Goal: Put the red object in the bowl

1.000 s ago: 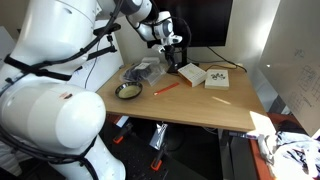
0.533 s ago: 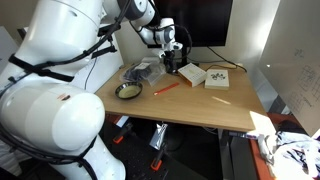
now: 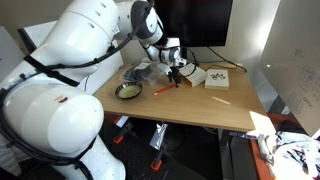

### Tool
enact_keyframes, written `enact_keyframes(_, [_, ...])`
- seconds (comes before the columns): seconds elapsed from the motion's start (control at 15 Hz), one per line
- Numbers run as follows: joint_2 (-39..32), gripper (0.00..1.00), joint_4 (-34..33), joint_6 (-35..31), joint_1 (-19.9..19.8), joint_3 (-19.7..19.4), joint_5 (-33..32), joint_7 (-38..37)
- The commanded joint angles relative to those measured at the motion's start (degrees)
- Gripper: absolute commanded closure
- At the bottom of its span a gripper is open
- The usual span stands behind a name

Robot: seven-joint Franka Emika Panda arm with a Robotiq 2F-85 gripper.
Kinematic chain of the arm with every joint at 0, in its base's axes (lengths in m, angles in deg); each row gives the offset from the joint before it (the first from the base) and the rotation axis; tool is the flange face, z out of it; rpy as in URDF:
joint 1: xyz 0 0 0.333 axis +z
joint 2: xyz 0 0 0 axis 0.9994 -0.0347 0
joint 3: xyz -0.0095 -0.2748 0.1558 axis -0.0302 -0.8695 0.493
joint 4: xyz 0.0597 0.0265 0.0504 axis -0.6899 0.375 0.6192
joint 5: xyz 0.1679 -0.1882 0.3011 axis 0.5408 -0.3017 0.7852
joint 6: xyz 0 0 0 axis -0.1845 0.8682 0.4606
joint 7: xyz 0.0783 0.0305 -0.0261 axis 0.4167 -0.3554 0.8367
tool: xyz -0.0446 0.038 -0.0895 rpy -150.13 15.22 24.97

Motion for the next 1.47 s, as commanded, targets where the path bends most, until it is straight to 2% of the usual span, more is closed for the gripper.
enact_keyframes(0.0, [-3.7, 0.34, -4.7, -1.9, -1.1, 0.8, 2.2, 3.6])
enact_keyframes(0.53, [-4.5, 0.97, -7.6, -0.3, -1.0, 1.0, 3.8, 2.9])
enact_keyframes(0.67, [-4.7, 1.0, -7.8, 0.4, -1.0, 0.8, 3.7, 3.1])
enact_keyframes(1.07, [-2.8, 1.0, -7.3, 3.6, -0.6, 0.7, 3.6, 2.6])
enact_keyframes(1.4, [1.6, 1.0, -4.5, 1.5, 0.7, 1.7, 5.3, -0.1])
